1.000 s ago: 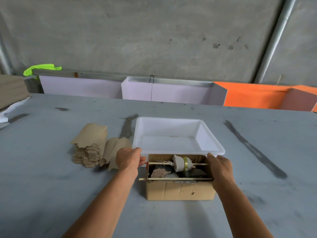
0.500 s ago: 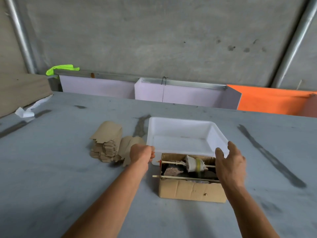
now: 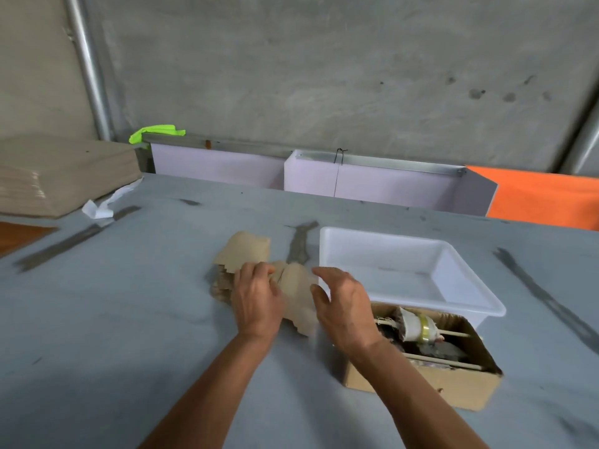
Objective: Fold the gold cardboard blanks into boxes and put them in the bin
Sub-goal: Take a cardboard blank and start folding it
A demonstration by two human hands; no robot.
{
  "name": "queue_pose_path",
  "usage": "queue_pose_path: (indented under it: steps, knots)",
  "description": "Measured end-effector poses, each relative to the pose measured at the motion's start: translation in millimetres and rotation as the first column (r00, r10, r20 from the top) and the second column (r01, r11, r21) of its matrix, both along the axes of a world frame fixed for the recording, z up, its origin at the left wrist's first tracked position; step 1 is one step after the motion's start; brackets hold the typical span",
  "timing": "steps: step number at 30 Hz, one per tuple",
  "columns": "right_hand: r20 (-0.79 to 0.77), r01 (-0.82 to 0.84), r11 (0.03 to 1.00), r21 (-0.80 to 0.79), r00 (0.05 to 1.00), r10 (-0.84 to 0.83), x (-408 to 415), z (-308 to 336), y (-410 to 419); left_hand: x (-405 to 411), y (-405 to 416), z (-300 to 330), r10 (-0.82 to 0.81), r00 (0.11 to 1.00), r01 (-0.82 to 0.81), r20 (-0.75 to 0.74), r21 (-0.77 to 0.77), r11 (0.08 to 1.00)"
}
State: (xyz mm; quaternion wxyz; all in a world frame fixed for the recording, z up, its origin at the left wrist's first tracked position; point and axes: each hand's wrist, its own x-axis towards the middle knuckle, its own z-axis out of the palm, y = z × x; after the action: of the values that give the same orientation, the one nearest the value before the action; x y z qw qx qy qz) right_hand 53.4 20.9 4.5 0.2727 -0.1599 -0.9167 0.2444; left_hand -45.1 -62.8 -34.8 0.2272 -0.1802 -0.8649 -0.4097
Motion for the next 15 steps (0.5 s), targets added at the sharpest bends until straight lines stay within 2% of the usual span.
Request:
queue_pose_path:
  steps: [3,5,10,15]
  knots:
    - [0.019,-0.037,0.997,-0.061,0.999,0.039,-19,-5,-18,-14,-11,-3,-0.014,0.977,-0.002,-0.215,-0.074,0.997]
    - [0.101,-0.020,0.997,-0.076,0.995,0.028,-31,-14,-27,-24,-13,-8,-0.018,0.963,-0.026,-0.267,-0.161,0.987]
    - [0.369,0.049,0.999,0.024,0.928,-0.054,-57,-42,-41,-39,-15,-21,-0.042,0.997,0.016,-0.059,-0.381,0.924]
    - [0.488,0.068,0.972,0.227,0.855,-0.174,-74,-61,-39,-40,-17,-23,-0.023,0.999,0.003,-0.049,-0.372,0.928]
